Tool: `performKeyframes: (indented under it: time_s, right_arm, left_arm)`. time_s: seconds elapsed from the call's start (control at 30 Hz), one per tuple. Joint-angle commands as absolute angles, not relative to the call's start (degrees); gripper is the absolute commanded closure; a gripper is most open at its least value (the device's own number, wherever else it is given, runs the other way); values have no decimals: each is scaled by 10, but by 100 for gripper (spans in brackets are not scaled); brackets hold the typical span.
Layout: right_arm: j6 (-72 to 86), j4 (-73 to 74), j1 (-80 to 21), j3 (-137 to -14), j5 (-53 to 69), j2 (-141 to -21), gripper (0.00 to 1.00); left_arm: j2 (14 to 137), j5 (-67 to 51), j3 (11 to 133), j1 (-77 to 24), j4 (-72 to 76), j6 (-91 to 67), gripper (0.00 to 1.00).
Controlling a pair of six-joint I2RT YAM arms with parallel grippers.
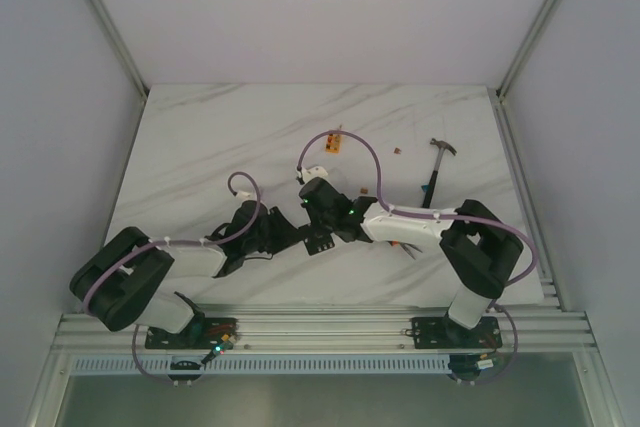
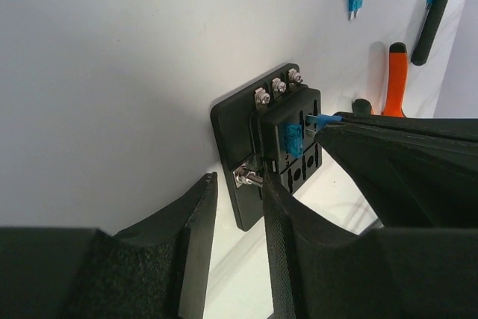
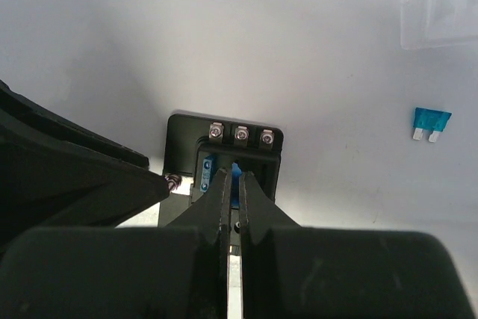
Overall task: Snap on the fuse box
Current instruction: Install the fuse at the fuse box base.
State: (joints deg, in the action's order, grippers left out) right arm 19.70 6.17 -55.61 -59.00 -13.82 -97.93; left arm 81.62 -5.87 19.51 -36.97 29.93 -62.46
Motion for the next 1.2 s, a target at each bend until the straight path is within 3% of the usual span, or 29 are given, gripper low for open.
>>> performKeyframes:
  time_s: [0.0, 0.23, 1.0, 1.17]
  right_arm:
    - [207, 64, -562, -603, -161, -989, 100]
    - [210, 67, -562, -603, -161, -995, 100]
    - [192, 60, -574, -591, -155, -1001, 100]
    - [189, 57, -574, -592, -146, -990, 90]
  left_arm:
    - [834, -66, 200, -369, 295, -629, 60]
    - [838, -63, 202, -373, 289, -631, 65]
    - [850, -46, 195, -391, 275, -640, 67]
    - [848, -41, 195, -391, 269, -639, 68]
